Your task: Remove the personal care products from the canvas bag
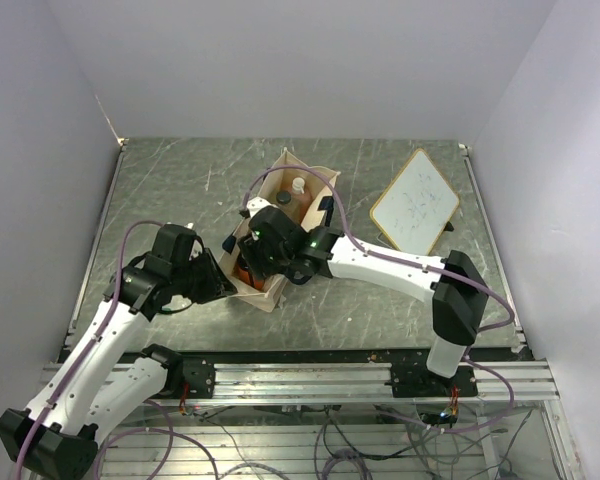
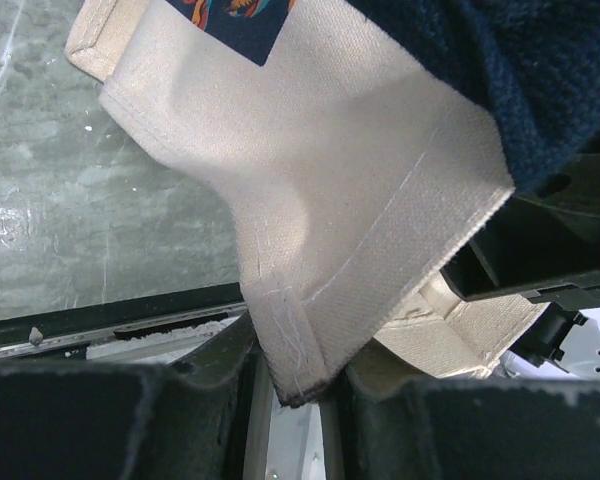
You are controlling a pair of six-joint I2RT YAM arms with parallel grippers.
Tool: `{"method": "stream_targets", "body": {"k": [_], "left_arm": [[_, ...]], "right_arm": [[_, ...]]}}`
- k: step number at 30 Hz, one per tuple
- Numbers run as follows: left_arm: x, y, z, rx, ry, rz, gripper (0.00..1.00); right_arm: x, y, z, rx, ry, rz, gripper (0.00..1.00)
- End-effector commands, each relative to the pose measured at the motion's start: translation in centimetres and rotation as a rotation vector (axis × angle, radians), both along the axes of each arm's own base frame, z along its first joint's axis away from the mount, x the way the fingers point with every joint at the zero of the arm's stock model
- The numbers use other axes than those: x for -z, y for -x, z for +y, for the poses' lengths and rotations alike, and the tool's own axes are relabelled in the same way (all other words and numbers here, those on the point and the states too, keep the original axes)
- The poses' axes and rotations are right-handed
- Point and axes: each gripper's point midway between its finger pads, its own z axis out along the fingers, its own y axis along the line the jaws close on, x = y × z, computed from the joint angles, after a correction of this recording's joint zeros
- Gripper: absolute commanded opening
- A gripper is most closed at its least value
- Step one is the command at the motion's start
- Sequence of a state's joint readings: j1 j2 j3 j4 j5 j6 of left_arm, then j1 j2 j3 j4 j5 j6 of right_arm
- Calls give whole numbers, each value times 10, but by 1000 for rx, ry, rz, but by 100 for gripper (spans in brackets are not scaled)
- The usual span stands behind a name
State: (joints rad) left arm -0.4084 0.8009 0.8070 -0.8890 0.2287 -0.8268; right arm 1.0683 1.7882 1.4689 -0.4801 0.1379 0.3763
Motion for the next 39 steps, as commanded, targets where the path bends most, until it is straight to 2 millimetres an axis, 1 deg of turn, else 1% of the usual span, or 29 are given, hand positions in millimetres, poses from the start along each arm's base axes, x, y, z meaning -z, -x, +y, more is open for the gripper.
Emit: {"method": "stream_targets", "body": {"k": [1,3,10,15,20,23,25,29,31,35,39], "left_arm": [[6,23,8,22,-39,92,30],[4,23,8,24,-36,90,30],[5,25,8,38,-39,96,30],[7,28,6,46,-26,105,30],[8,30,6,55,-25,111,30],[8,32,6,62,-28,114,30],[8,33,6,68,-29,115,30],[9,33,7,73,-37,119,30],[9,33,7,76,-39,120,30],[8,32,6,82,-39,119,30],[8,33,7,86,-47,121,30]], "right_arm": [[-28,-9,16,8,-114,-118,54],[-30,-8,22,-7,-136,-126,53],[-23,-13,35,-10,-141,-137,53],[-14,-18,37,-6,-122,-160,54],[-7,-20,37,-7,-95,-201,58],[-2,-23,37,-4,-66,-226,59],[0,-22,38,-6,-52,-244,58],[3,-20,38,-8,-20,-288,50],[3,-20,38,-5,-21,-300,48],[9,-24,40,14,-10,-305,50],[17,-28,36,41,26,-307,50]]}}
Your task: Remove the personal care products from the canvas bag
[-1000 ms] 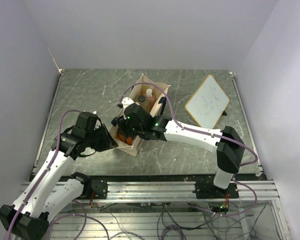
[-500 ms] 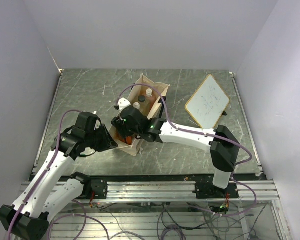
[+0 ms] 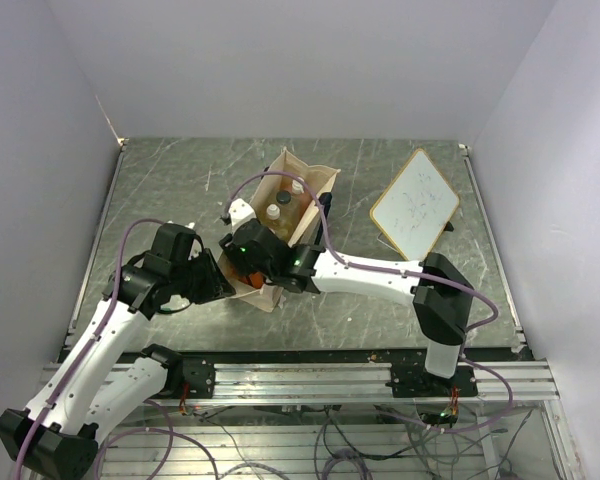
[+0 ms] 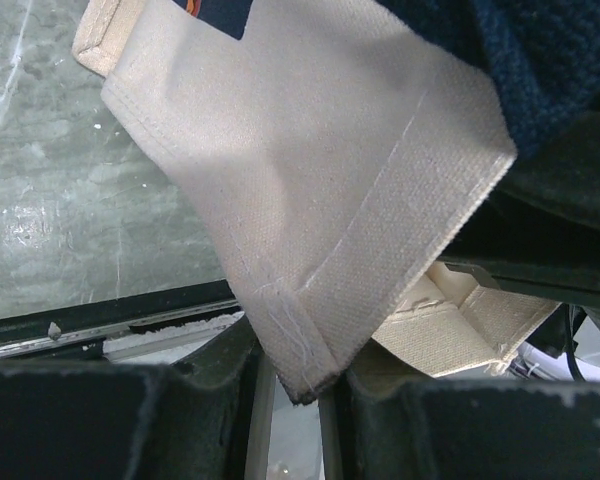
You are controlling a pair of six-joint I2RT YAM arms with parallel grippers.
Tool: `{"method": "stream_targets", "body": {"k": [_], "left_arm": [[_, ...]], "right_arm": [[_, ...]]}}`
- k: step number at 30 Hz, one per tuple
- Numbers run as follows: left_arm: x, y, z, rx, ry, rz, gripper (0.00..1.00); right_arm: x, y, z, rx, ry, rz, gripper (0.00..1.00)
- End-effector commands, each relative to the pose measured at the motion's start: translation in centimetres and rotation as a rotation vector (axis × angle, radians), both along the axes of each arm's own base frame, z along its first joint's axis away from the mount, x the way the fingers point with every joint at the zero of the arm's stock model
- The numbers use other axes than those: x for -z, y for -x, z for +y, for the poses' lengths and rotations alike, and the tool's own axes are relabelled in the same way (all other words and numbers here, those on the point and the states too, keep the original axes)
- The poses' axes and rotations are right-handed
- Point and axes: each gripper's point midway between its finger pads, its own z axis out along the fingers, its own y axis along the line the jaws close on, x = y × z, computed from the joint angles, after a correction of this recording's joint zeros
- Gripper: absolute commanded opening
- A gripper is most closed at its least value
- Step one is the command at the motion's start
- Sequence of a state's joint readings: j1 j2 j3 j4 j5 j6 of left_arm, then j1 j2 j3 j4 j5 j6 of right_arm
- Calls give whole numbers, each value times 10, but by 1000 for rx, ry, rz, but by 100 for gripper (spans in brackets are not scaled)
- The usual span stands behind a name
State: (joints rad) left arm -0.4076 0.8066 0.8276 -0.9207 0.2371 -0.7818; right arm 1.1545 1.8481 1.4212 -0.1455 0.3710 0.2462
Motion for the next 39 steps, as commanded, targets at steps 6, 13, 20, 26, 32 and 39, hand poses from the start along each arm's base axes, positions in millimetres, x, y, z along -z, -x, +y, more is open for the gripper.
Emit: {"method": "stream_targets", "body": {"k": [6,13,20,26,32,39], "left_arm": [[8,29,9,52,-49,120,30],[4,25,9,42,-48,104,29],[-1,18,9,19,-54,88,31],[-2,15,3,29,-31,90,31],[-4,12,2,50,-41,90,33],[-3,13,1,65,-39,89,34]], "right_arm": [[26,-5,-8,49,77,-8,26],[-37,-10,-9,79,-33,-65,0],[-102,-8,-15,86,-139,-104,0],[-148,-6,-20,104,-223,-124,0],[-196,-10,-31,157,-285,-155,0],[-259,-8,-60,227,-365,-193,0]]}}
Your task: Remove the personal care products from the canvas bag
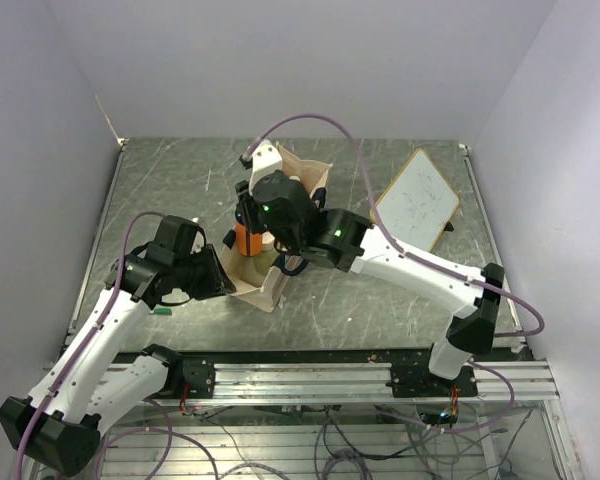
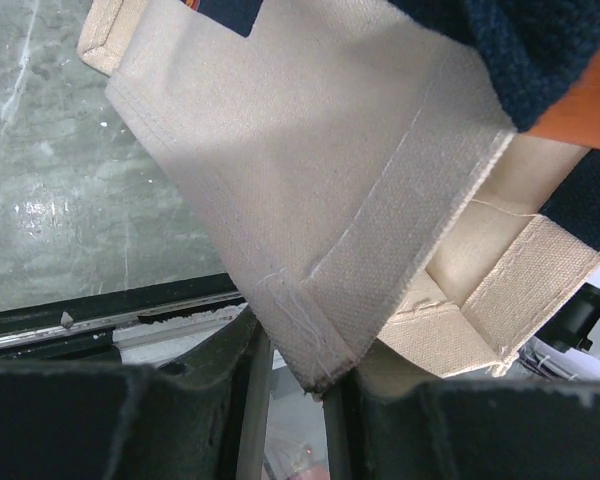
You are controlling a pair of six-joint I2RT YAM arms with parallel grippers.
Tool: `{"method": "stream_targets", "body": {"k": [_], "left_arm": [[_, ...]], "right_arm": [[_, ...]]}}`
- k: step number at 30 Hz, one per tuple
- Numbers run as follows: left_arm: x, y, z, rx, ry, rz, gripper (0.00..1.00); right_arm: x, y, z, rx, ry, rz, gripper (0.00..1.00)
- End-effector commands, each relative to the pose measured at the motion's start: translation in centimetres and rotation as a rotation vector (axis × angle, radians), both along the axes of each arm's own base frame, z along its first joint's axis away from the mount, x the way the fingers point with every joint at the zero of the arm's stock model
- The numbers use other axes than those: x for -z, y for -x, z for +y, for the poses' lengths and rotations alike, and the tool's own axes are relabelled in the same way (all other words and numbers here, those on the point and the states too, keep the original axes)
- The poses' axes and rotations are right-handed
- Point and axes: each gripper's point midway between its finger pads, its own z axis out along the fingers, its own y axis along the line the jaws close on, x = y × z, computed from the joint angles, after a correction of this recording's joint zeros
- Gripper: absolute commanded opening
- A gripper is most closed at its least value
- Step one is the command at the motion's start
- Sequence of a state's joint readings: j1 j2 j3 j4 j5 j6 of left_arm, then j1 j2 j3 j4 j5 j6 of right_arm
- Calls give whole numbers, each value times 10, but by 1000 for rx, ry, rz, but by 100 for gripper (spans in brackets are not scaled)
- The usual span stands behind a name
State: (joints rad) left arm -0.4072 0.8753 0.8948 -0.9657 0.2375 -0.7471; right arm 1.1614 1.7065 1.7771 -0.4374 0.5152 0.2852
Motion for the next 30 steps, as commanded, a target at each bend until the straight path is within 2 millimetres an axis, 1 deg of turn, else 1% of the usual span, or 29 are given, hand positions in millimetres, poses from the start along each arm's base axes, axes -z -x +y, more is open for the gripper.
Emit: {"method": "stream_targets", "body": {"k": [1,4,6,9,11,14,17,18,20,21,25,28,30], "left_arm": [[2,17,1,40,-2,60,34],[1,18,0,40,12,54,34],[2,18,0,40,12,54,34],[2,21,0,44,11,58,34],[2,22,1,48,11,58,34],[2,22,2,50,4,55,34],[2,22,3,50,-4,54,34],[1,22,4,50,-5,53,34],[-1,22,5,52,-13,48,34],[-1,21,5,52,-16,48,34],[-3,20,6,53,-28,48,34],[-3,19,6,48,-29,52,34],[-4,18,5,46,-27,54,34]], "right_arm": [[-92,0,-39,103,-184,-84,0],[-118,2,-64,158,-210,-114,0],[-131,2,-84,210,-208,-136,0],[-145,0,-121,308,-189,-182,0],[-147,-2,-146,375,-169,-207,0],[-141,-5,-184,478,-148,-226,0],[-122,-9,-216,562,-136,-230,0],[-104,-13,-223,589,-126,-213,0],[-83,-18,-242,631,-157,-193,0],[-67,-22,-249,644,-158,-182,0],[-19,-38,-270,693,-224,-133,0],[23,-54,-283,714,-212,-72,0],[43,-64,-289,721,-196,-47,0]]}}
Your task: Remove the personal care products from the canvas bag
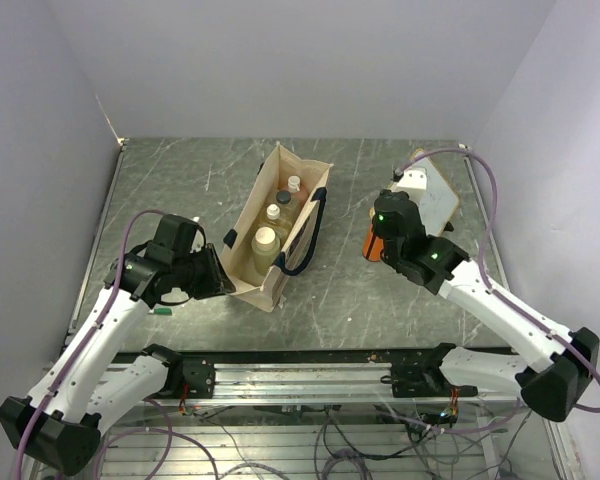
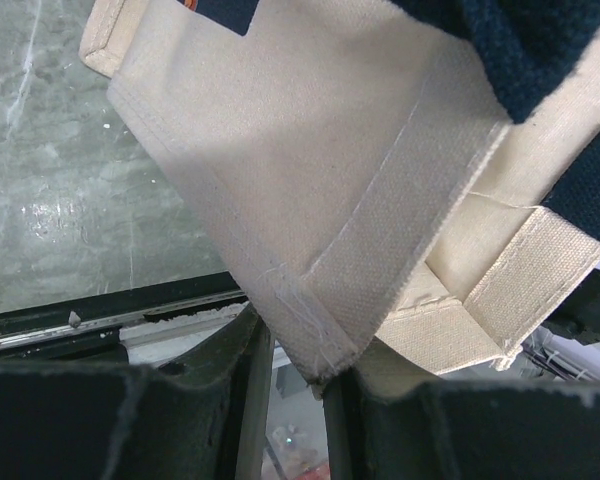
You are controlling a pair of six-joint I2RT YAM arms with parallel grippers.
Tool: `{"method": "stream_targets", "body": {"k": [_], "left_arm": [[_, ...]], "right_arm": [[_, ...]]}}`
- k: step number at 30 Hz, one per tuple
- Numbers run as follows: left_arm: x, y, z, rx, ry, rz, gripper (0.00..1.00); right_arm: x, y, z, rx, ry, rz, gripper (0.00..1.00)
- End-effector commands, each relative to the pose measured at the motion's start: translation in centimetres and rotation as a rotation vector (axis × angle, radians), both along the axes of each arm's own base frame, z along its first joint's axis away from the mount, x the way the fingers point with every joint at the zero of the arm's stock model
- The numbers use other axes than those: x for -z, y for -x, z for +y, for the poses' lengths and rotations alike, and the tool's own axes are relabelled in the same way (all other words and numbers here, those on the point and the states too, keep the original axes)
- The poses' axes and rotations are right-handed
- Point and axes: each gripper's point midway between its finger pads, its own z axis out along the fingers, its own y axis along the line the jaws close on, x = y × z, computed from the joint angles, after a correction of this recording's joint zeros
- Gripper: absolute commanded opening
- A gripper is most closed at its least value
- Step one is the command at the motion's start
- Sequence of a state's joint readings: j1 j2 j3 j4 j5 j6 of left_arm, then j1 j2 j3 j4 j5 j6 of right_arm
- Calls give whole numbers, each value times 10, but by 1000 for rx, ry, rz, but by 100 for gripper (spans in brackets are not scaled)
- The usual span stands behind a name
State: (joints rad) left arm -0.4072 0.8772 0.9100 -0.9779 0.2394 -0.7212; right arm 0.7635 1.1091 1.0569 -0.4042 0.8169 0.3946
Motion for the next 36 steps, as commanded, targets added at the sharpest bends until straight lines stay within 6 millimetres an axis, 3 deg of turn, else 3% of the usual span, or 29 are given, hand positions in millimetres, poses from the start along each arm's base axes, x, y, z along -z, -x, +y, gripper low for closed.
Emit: {"method": "stream_targets", "body": {"k": [1,6,14,22,23,26,28,33,36], "left_arm": [[-1,17,4,24,-18,67,34],[1,15,4,24,-24,81,34],[0,13,4,19,-30,82,36],[-1,14,4,15,-23,76,37],[0,14,4,16,-24,76,38],[-2,15,3,17,-13,71,43],[-2,16,3,16,-10,67,47],[-5,17,2,13,3,61,52],[-6,18,2,22,5,56,52]], "right_arm": [[-4,-25,3,0,-192,-87,0],[30,-34,6,-61,-134,-84,0],[57,-38,18,-173,-58,-110,0],[88,-32,16,-204,-5,-79,0],[92,-31,14,-192,-12,-69,5],[100,-26,11,-184,-14,-38,35],[98,-23,8,-170,-24,-31,49],[73,-11,-4,-151,-23,-26,67],[69,0,-13,-125,-27,13,75]]}}
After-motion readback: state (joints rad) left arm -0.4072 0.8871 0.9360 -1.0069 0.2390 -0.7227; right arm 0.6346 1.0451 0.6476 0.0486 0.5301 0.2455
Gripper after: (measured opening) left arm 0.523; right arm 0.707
